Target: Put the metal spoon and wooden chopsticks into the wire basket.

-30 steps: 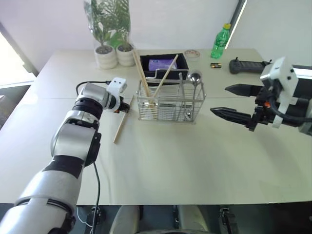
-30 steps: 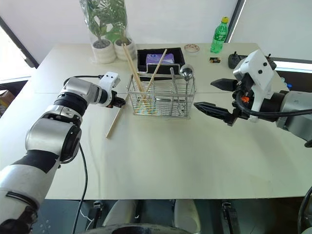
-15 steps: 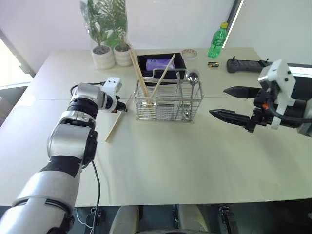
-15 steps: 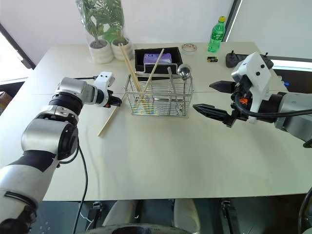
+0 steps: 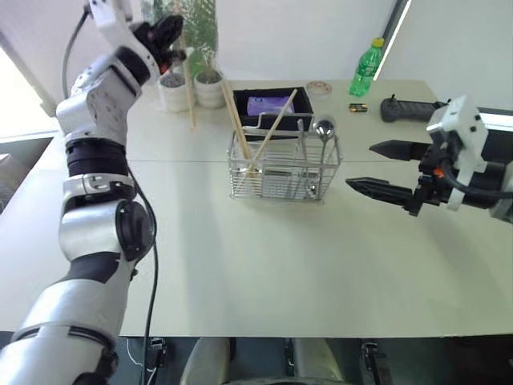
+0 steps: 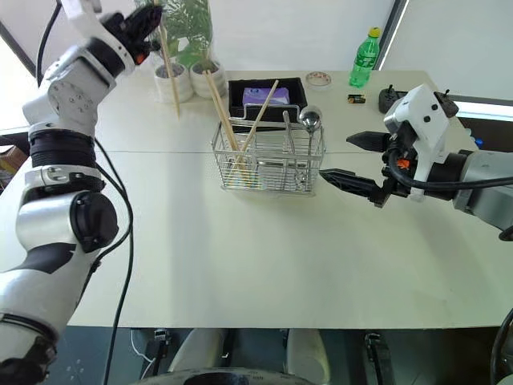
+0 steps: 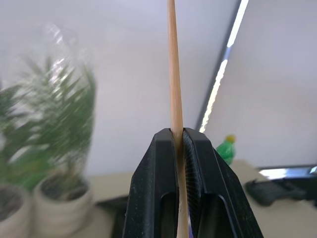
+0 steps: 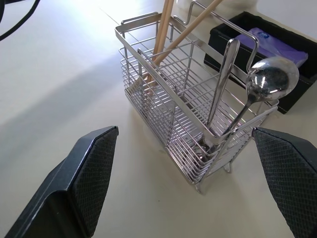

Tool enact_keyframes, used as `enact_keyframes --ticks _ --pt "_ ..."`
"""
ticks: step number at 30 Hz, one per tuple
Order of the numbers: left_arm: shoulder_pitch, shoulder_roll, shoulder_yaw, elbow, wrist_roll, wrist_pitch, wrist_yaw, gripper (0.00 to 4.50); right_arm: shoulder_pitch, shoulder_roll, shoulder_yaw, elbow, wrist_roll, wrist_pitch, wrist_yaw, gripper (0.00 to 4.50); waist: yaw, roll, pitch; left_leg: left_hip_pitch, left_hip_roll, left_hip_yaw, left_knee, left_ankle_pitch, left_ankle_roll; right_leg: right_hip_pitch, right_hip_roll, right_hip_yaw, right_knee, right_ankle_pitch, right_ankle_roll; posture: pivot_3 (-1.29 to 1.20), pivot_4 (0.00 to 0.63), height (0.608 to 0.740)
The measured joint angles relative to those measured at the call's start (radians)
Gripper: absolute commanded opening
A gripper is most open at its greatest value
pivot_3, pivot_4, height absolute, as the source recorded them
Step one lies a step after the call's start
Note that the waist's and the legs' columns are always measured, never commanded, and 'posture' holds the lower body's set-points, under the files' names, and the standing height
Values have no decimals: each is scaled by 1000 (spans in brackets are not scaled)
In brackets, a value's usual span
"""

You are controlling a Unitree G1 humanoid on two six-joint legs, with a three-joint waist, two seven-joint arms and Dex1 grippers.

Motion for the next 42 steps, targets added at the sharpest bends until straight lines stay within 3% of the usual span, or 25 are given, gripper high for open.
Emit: enact_keyframes --ticks 6,12,15,21,22,28,31,34,38,42 --pt "72 -112 -67 -235 -71 50 -12 57 -17 1 3 0 9 5 -5 4463 1 0 0 1 0 0 0 0 0 1 0 0 0 0 0 0 150 714" --pt "197 -163 -200 -297 -32 50 -29 57 -25 1 2 0 24 19 -18 4463 -4 1 0 1 0 0 0 0 0 1 2 0 0 0 0 0 150 714" --pt "207 -163 -208 -291 -19 23 -27 1104 -25 1 0 0 29 20 -25 4463 -4 1 0 1 1 0 0 0 0 1 2 0 0 0 -1 0 150 714" --pt "212 -163 -216 -291 -12 2 -41 4264 -25 1 0 0 31 20 -40 4463 2 1 0 1 0 0 0 0 0 1 2 0 0 0 -1 0 150 714" --pt "215 -163 -216 -293 -13 3 -45 4454 -25 1 0 0 31 20 -41 4463 2 1 0 1 0 0 0 0 0 1 2 0 0 0 -1 0 150 714" --pt "244 -151 -216 -409 -81 65 -74 4454 0 7 0 5 8 -4 -30 4463 1 1 0 1 1 0 0 0 0 1 2 0 -1 0 -1 0 150 714" --pt "260 -60 -223 -478 -123 164 -120 4454 54 6 0 29 -37 -50 2 4463 -5 1 0 1 1 0 0 0 0 1 2 0 0 0 -1 0 150 714" --pt "299 101 -227 -540 -161 265 -212 4454 106 4 -3 75 -96 -101 41 4463 -21 1 -1 2 1 0 -1 0 0 1 3 0 1 0 -1 0 150 714" --pt "457 393 -243 -632 -168 304 -434 4454 209 -10 -33 115 -190 -206 132 4463 -30 2 0 3 3 1 -3 0 0 1 5 1 1 -1 -2 0 150 714" --pt "591 557 -259 -650 -148 288 -571 4454 261 -10 -38 136 -262 -300 200 4463 -19 2 0 3 3 0 -1 0 0 3 5 1 -1 -2 -5 0 150 714"
